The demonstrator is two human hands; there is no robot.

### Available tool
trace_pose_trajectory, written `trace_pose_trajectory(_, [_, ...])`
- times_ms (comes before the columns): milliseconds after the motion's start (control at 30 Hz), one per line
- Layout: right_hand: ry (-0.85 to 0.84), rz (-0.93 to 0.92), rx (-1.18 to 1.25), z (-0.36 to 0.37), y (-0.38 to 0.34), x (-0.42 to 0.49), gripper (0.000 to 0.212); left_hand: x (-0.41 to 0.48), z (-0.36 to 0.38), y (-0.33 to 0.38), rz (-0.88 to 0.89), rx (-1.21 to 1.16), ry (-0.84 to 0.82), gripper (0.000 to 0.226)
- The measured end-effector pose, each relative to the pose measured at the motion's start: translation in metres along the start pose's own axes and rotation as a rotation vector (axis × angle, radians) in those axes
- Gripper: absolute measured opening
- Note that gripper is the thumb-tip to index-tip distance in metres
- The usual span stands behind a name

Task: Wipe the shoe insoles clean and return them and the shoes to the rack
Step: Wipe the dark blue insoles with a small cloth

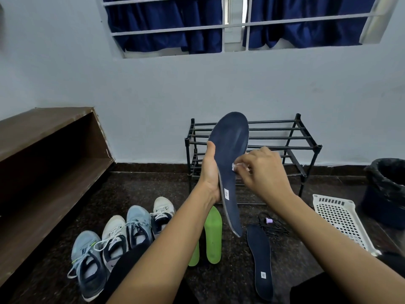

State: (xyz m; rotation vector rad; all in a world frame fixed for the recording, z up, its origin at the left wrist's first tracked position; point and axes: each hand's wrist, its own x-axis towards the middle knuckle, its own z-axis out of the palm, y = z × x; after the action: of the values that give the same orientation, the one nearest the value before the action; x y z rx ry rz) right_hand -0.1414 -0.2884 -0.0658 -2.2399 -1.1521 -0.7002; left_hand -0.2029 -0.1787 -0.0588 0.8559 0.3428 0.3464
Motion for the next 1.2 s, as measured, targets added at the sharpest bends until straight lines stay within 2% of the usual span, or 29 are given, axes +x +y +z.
trace_pose_trajectory(133, [-0.039, 0.031, 0.050, -0.001, -0.001, -0.002, 0.007, -0.001, 0.003, -0.002, -0.003, -0.014, 0.029, 0.065])
trace_pose_trajectory(200, [-0.088, 0.001, 0.072, 0.001, -0.008, -0.005, 0.013, -0.001, 0.002, 0.000, -0.030, -0.037, 0.030, 0.073])
trace_pose_trajectory(300, [-0.119, -0.027, 0.131, 0.002, -0.017, -0.009, 0.022, 0.002, -0.001, 0.004, -0.037, -0.073, 0.052, 0.072])
trace_pose_trajectory(433, [-0.050, 0.002, 0.103, 0.001, -0.010, -0.006, 0.020, 0.000, 0.002, 0.005, -0.058, -0.041, 0.030, 0.074])
trace_pose_trajectory(500, [-0.001, 0.029, 0.040, 0.001, -0.002, -0.001, 0.019, -0.002, 0.004, 0.000, -0.051, -0.020, 0.013, 0.068])
trace_pose_trajectory(667, [0.079, 0.204, 0.021, -0.002, 0.011, 0.012, 0.014, -0.004, 0.011, -0.006, -0.032, 0.004, -0.011, 0.064])
trace_pose_trajectory(867, [0.022, 0.127, 0.013, 0.008, 0.003, 0.008, 0.016, -0.002, 0.009, -0.003, -0.030, 0.018, -0.009, 0.057])
trace_pose_trajectory(1100, [0.104, 0.271, -0.035, 0.005, 0.018, 0.021, 0.017, -0.006, 0.016, -0.007, -0.045, 0.081, -0.022, 0.052])
trace_pose_trajectory(1200, [0.105, 0.326, 0.097, 0.001, 0.021, 0.023, 0.015, -0.006, 0.014, -0.008, -0.036, 0.156, -0.009, 0.052])
